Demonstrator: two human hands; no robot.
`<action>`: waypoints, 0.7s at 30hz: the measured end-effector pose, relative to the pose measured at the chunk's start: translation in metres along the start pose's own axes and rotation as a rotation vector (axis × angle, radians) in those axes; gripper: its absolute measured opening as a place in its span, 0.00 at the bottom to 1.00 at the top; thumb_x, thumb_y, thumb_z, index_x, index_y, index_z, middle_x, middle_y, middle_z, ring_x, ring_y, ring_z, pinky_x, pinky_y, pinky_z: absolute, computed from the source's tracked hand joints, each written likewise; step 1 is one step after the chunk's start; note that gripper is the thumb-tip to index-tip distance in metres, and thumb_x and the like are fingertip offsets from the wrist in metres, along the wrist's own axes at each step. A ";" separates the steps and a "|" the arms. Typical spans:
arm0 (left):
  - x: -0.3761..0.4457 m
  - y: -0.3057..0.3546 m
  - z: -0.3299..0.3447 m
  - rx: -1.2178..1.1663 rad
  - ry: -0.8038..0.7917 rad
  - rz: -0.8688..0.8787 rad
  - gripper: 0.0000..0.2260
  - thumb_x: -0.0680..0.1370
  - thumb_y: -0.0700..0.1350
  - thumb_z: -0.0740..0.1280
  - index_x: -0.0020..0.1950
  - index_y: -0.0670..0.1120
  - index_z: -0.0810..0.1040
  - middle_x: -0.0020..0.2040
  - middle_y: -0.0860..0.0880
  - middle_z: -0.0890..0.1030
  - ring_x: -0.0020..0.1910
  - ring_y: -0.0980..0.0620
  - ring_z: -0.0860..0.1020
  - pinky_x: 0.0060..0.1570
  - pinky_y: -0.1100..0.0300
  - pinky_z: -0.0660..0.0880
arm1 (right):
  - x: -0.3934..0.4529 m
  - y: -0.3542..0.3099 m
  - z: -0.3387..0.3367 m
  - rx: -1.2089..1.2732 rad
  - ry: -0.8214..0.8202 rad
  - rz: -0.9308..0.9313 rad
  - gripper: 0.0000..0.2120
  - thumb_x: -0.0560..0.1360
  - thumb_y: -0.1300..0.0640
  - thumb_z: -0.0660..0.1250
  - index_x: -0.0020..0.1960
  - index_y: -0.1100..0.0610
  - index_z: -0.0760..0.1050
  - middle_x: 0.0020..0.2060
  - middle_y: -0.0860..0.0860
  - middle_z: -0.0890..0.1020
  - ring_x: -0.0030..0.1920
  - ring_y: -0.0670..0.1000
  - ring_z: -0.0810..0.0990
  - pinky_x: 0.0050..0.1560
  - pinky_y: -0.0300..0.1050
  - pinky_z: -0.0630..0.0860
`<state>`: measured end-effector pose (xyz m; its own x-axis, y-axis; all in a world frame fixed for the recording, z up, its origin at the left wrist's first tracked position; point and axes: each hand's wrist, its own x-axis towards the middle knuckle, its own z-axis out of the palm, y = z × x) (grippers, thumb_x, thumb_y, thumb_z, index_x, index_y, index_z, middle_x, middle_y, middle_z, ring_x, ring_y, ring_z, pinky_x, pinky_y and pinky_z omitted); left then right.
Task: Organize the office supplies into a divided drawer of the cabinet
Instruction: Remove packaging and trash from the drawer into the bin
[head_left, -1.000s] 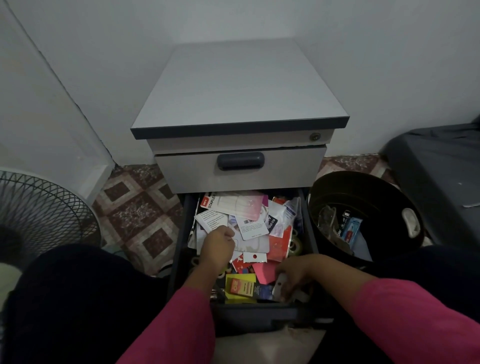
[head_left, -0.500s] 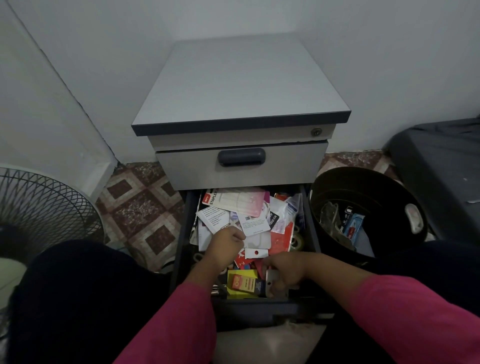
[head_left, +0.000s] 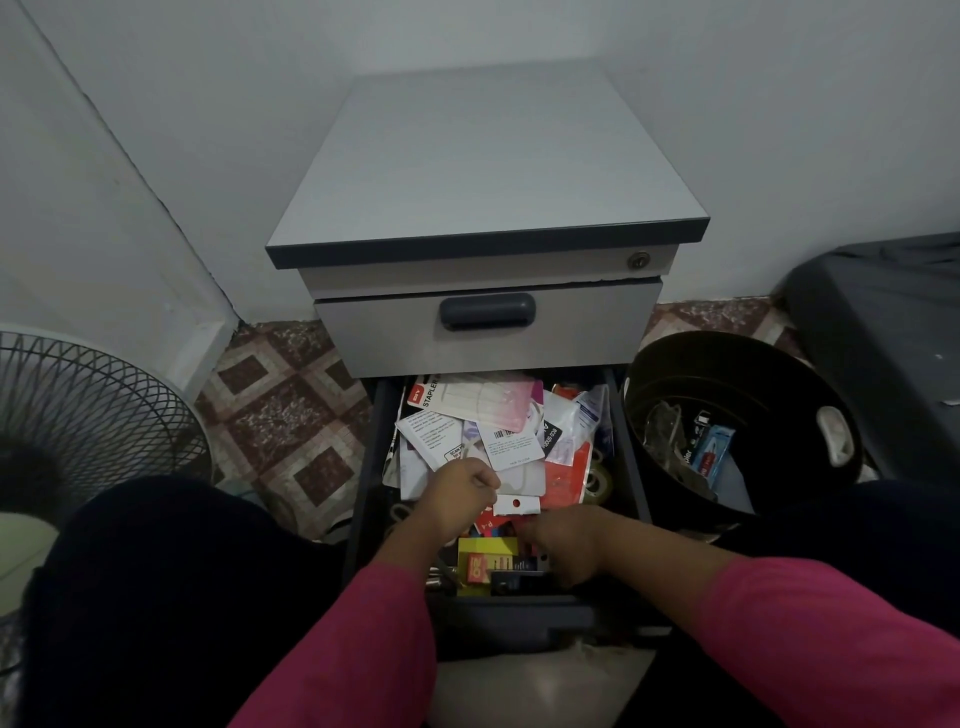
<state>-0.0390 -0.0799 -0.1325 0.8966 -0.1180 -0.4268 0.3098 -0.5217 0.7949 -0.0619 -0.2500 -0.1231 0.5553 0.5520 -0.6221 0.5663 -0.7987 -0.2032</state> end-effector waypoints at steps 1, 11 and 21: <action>0.000 0.000 0.000 0.002 0.007 0.000 0.08 0.74 0.33 0.66 0.42 0.47 0.77 0.39 0.48 0.77 0.35 0.55 0.75 0.28 0.67 0.69 | 0.000 0.000 0.000 0.010 0.005 0.011 0.27 0.71 0.57 0.71 0.68 0.57 0.68 0.61 0.56 0.76 0.59 0.57 0.76 0.55 0.47 0.74; 0.002 -0.001 -0.011 0.349 0.548 -0.037 0.20 0.75 0.35 0.62 0.66 0.44 0.73 0.63 0.41 0.72 0.61 0.42 0.70 0.56 0.51 0.73 | 0.000 0.013 -0.005 0.232 0.020 0.090 0.21 0.70 0.55 0.73 0.61 0.57 0.75 0.56 0.54 0.79 0.56 0.55 0.77 0.51 0.43 0.72; 0.018 -0.016 -0.006 -0.038 0.546 -0.168 0.25 0.71 0.39 0.74 0.64 0.41 0.67 0.62 0.38 0.74 0.58 0.41 0.75 0.54 0.48 0.75 | 0.005 0.009 0.005 0.249 -0.047 0.094 0.19 0.72 0.57 0.71 0.62 0.59 0.74 0.57 0.57 0.78 0.57 0.56 0.77 0.50 0.42 0.71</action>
<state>-0.0257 -0.0682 -0.1503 0.8644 0.4229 -0.2722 0.4643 -0.4633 0.7548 -0.0570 -0.2558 -0.1313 0.5659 0.4659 -0.6802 0.3431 -0.8833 -0.3196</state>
